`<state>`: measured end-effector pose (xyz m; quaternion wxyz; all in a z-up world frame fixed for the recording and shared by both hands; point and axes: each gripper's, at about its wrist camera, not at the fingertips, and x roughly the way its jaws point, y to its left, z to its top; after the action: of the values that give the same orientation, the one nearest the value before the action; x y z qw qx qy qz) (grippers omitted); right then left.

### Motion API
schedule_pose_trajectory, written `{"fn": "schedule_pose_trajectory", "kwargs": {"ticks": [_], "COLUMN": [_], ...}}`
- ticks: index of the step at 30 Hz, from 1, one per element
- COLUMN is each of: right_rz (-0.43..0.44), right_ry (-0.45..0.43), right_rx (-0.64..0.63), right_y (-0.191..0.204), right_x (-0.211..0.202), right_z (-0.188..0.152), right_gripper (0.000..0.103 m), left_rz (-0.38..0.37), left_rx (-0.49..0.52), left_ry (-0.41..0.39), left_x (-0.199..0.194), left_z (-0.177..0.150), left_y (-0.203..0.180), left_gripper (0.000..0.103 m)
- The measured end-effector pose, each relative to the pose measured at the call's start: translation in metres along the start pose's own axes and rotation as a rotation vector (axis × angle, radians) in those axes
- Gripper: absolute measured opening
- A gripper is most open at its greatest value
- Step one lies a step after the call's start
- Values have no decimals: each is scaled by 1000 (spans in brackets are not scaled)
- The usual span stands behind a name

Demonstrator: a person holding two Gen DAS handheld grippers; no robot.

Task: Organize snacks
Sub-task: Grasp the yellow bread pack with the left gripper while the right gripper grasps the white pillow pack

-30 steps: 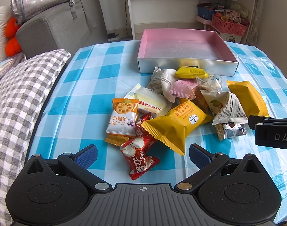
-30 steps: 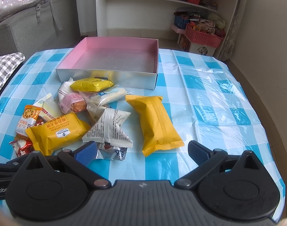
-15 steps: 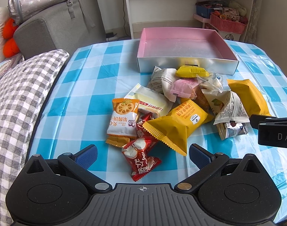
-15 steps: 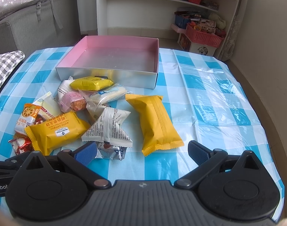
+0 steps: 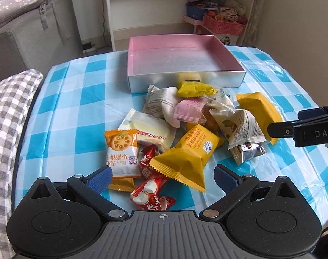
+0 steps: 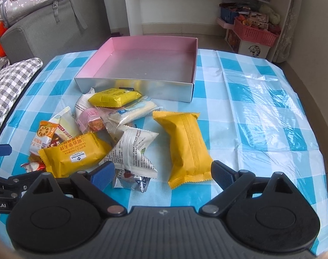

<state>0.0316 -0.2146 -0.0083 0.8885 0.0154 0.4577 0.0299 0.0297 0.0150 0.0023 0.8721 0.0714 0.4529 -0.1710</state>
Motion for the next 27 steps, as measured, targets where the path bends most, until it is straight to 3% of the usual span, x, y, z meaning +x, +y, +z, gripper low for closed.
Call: {"fn": "schedule_pose_trajectory", "kwargs": {"ticks": [6, 8, 14, 27], "right_rz": [111, 142, 218, 195], "right_ry": [29, 45, 92, 154], "right_rx": [27, 45, 128, 171], "right_y": [-2, -2, -4, 3], "right_x": [7, 11, 27, 62], "right_z": [12, 14, 20, 25], "right_gripper": [84, 82, 78, 66], "left_rz": [-76, -99, -142, -85], "left_rx": [123, 158, 242, 311], "left_ry": [-41, -42, -24, 64], "left_x": [6, 10, 28, 60], "left_z": [11, 13, 18, 19], "left_y": [-10, -13, -27, -45], "left_gripper": [84, 75, 66, 56]}}
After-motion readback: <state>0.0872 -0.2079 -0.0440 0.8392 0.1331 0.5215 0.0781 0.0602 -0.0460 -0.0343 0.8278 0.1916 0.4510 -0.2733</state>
